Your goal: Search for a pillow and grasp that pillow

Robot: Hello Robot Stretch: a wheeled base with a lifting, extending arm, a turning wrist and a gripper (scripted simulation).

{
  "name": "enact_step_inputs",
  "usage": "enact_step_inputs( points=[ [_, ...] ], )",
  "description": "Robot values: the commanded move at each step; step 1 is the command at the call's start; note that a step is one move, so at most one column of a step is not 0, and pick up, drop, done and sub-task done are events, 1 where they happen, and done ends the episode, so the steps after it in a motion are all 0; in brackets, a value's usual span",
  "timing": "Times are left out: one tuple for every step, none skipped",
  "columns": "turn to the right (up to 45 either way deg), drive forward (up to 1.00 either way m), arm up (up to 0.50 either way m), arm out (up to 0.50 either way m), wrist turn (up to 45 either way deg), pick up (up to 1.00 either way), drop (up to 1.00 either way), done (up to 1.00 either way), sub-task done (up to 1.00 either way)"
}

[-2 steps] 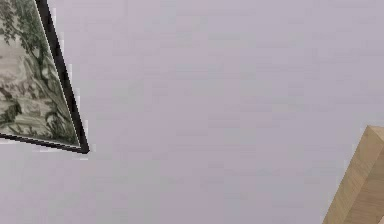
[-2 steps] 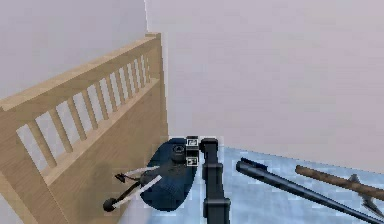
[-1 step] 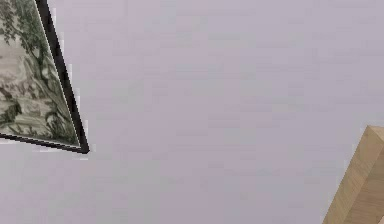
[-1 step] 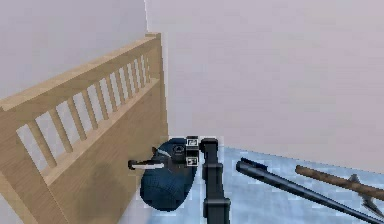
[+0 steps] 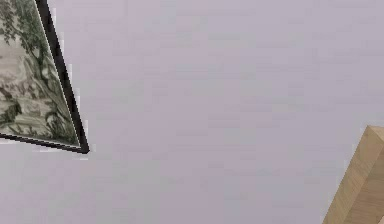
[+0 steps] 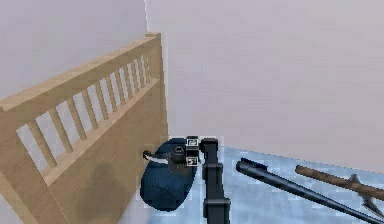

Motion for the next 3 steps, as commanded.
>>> enact_step_inputs(
  points=[
    [0.0,0.0,-0.3,0.0,0.0,0.0,0.0,0.0,0.0],
    [0.0,0.0,0.0,0.0,0.0,1.0,0.0,0.0,0.0],
    [0.0,0.0,0.1,0.0,0.0,0.0,0.0,0.0,0.0]
  ],
)
